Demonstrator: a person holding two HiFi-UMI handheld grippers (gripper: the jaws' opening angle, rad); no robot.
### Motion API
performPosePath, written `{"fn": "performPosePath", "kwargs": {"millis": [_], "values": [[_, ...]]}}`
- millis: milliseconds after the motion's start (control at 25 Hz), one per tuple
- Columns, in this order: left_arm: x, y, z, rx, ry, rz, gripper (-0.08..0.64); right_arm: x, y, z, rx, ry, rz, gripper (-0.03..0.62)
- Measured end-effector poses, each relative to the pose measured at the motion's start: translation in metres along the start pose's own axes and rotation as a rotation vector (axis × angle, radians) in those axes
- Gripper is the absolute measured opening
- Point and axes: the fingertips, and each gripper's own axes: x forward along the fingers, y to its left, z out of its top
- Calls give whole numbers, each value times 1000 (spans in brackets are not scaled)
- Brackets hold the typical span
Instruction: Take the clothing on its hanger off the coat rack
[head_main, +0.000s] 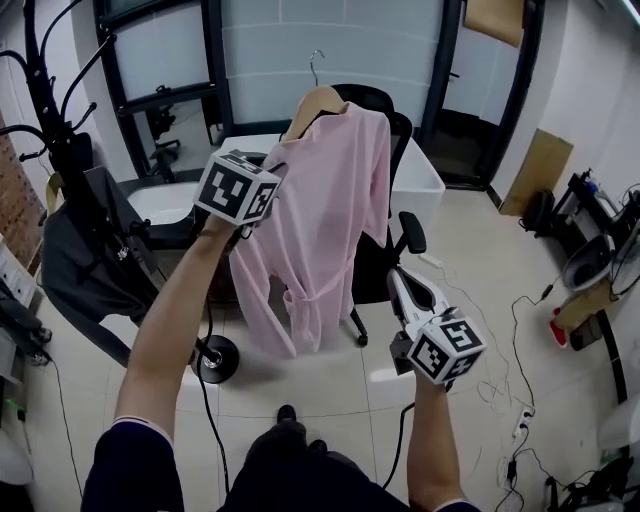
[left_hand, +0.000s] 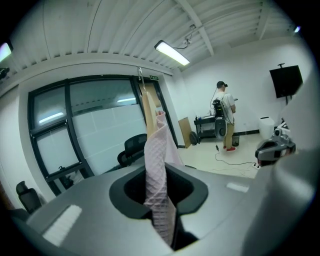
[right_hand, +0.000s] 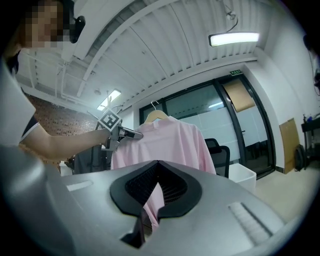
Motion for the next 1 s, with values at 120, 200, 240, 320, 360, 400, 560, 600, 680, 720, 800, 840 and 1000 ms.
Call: {"fn": "performPosePath", "kwargs": {"millis": [120,200,240,320,360,400,560,600,680,720,800,840,1000], "values": [[30,5,20,15,-22,6,63,1,-32,-6,24,2,-40,2],[52,9,25,15,-26,-1,63,6,-50,-13,38,12,-64,2],[64,12,27,11,-26,-6,63,11,-59,-15,40,16,-71,2],[90,19,33,3,-30,-19,63,23,-78,-14,41,16,-83,2],[103,23,37,3,-32,-25,63,29,-89,-12,42,13,-90,2],[117,26,40,4,-33,-31,63,35,-100,-10,44,9,-99,2],[171,43,52,6,-41,-61,63,73,-142,4,50,-20,-129,2],[185,49,55,5,-43,-70,63,84,-150,7,48,-26,-133,2],[213,60,61,1,-43,-84,63,108,-165,13,42,-32,-141,2],[226,65,64,0,-44,-90,63,118,-173,15,41,-33,-146,2],[251,72,72,3,-55,-108,63,134,-187,18,44,-33,-160,2],[264,74,75,4,-63,-119,63,141,-194,18,43,-30,-168,2],[310,83,86,-3,-80,-143,63,162,-227,19,42,-16,-199,2]]}}
